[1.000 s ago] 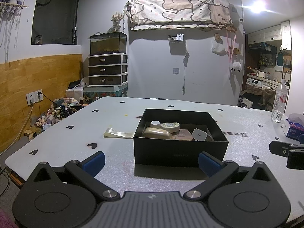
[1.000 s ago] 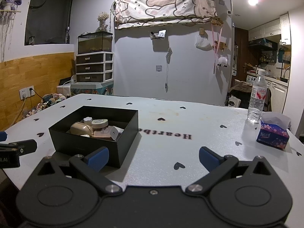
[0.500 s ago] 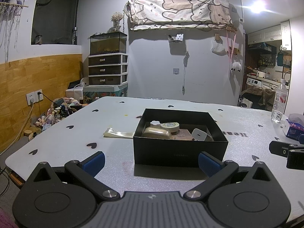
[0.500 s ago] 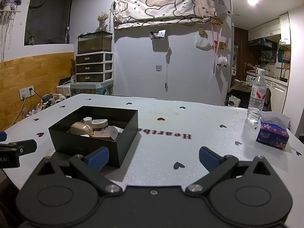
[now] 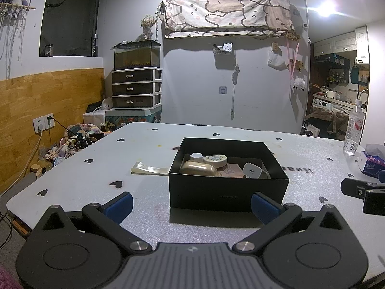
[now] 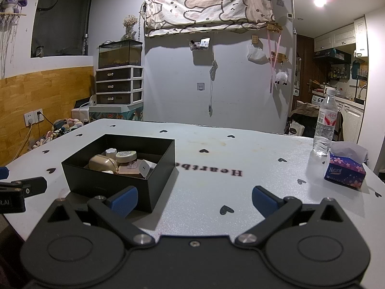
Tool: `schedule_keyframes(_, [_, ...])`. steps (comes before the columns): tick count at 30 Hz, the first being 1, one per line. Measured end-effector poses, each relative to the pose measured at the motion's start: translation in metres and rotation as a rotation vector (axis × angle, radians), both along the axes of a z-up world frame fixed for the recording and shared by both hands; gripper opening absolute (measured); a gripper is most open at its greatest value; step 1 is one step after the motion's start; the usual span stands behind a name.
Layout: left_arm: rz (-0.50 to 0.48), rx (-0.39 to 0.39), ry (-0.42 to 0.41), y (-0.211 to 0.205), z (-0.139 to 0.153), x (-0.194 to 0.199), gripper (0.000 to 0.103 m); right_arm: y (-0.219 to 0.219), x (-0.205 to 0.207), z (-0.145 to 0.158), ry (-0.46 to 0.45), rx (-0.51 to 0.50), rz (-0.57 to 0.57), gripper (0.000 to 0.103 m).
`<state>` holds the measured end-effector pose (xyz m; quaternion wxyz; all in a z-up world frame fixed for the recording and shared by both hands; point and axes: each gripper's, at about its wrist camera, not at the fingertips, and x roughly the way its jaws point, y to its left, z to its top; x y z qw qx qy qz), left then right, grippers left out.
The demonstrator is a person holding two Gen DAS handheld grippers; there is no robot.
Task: Organize rigid objects
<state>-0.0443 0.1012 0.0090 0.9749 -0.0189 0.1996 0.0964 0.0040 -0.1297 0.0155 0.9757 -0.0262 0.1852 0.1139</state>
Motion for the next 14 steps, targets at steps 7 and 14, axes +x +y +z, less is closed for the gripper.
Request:
schedule_keyframes(7, [0.0,0.001,-0.001,-0.0006,0.0,-0.0001,0.103,0.0001,0.0001,0.0001,0.001,0.0,0.001,0.102])
schedule_keyframes(14, [0.001,0.002,-0.001,-0.0016,0.0002,-0.0001,0.103,-0.0019,-0.0006,-0.0008,0.001,0.0,0.0,0.102])
